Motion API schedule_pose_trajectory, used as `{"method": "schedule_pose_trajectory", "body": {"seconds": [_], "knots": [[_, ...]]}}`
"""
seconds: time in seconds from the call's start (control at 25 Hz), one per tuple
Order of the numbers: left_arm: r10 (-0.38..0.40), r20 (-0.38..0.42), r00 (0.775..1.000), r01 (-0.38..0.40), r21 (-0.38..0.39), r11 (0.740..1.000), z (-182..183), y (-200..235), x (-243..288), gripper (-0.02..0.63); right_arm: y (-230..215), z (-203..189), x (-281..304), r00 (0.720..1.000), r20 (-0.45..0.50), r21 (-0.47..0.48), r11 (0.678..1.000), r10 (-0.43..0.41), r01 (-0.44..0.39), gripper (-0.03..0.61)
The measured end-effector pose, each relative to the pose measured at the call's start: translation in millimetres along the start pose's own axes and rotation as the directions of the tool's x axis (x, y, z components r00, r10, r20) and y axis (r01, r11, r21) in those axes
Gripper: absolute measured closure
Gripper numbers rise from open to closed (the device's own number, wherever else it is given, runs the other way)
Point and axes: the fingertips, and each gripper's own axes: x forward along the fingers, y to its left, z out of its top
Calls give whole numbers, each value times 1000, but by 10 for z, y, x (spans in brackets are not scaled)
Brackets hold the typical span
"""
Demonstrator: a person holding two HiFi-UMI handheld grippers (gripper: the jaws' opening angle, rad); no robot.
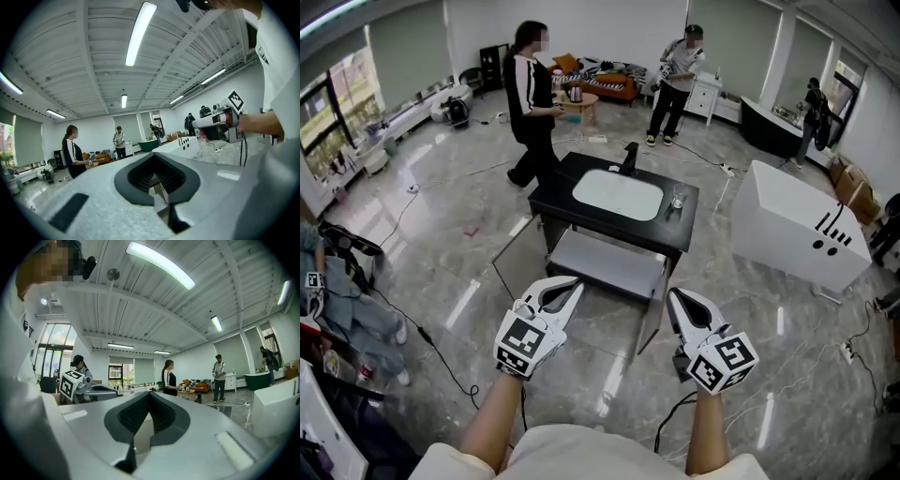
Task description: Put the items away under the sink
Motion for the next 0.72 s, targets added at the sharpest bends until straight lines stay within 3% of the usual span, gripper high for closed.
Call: {"method": "schedule_pose_trajectory", "body": {"seconds": [0.12,0.4,0.72], "knots": [[-5,20,1000,5,-2,1000,15,-10,50,609,-13,15,87,999,8,1,1000,31,-31,572],[3,-28,1000,-3,-13,1000,-264,273,294,609,-145,-76,467,999,-10,-20,999,34,-34,572],[1,-18,1000,-2,-25,1000,-506,1273,891,609,-657,-91,1441,999,-34,-31,999,-26,25,572]]}}
